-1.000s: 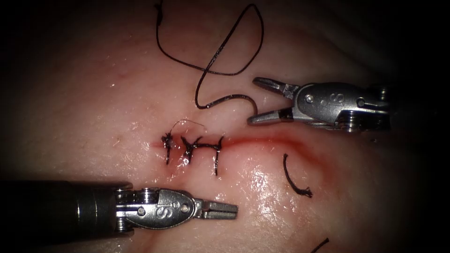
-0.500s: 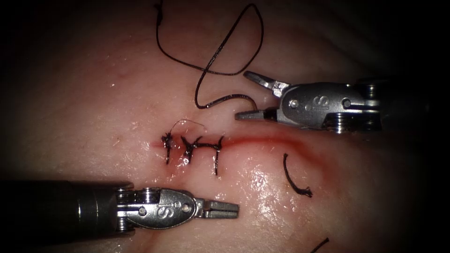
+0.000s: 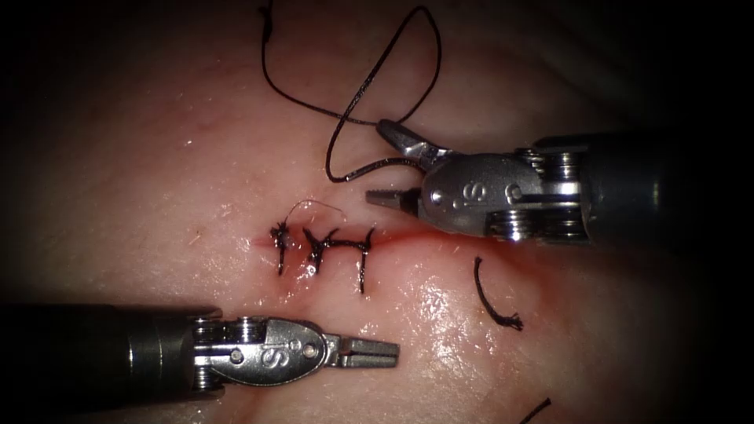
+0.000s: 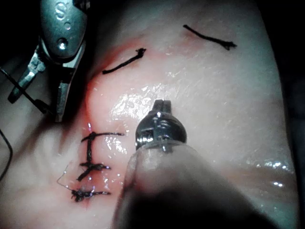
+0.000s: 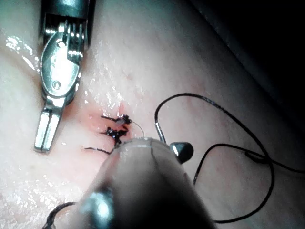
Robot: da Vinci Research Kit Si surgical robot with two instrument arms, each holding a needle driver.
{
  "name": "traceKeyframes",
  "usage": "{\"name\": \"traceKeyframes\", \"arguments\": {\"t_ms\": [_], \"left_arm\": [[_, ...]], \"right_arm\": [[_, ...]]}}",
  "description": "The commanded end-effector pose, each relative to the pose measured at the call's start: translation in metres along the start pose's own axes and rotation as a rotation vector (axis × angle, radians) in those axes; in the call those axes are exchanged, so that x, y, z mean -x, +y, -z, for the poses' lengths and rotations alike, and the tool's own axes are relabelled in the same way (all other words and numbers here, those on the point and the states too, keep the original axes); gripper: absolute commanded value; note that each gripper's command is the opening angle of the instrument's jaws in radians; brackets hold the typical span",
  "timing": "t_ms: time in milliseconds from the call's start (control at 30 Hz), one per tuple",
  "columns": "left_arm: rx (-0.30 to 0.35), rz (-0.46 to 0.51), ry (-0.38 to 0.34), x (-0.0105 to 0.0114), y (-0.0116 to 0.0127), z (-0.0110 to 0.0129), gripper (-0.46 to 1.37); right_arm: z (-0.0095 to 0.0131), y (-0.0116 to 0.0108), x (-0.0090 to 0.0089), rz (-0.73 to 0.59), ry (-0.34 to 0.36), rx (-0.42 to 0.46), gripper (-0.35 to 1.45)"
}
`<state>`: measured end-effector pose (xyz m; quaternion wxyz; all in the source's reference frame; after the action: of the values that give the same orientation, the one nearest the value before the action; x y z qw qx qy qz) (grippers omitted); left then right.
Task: Wound Closure
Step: Pass the needle through the top of the skin with the right gripper
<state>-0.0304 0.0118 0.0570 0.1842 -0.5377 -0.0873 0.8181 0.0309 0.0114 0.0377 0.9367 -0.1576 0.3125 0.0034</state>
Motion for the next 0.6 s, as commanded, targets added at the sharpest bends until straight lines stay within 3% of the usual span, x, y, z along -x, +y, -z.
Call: {"name": "traceKeyframes", "arguments": {"t_ms": [33,167,300,600], "left_arm": [[0.0,-0.001,0.0,0.0,0.0,0.0,-0.35],[0.0,-0.001,-0.001,0.0,0.0,0.0001,-0.35],[-0.001,-0.002,-0.001,0.0001,0.0001,0.0002,-0.35],[-0.002,-0.002,-0.002,0.0002,0.0002,0.0002,-0.35]], "right_arm": [[-0.0002,-0.0002,0.0,0.009,-0.019,0.007,0.74],[-0.0006,-0.001,0.0005,0.032,-0.08,0.029,0.7],[-0.0006,-0.0016,0.0009,0.033,-0.122,0.074,0.51],[0.0003,-0.0012,0.0011,0.024,-0.137,0.163,0.27]]}}
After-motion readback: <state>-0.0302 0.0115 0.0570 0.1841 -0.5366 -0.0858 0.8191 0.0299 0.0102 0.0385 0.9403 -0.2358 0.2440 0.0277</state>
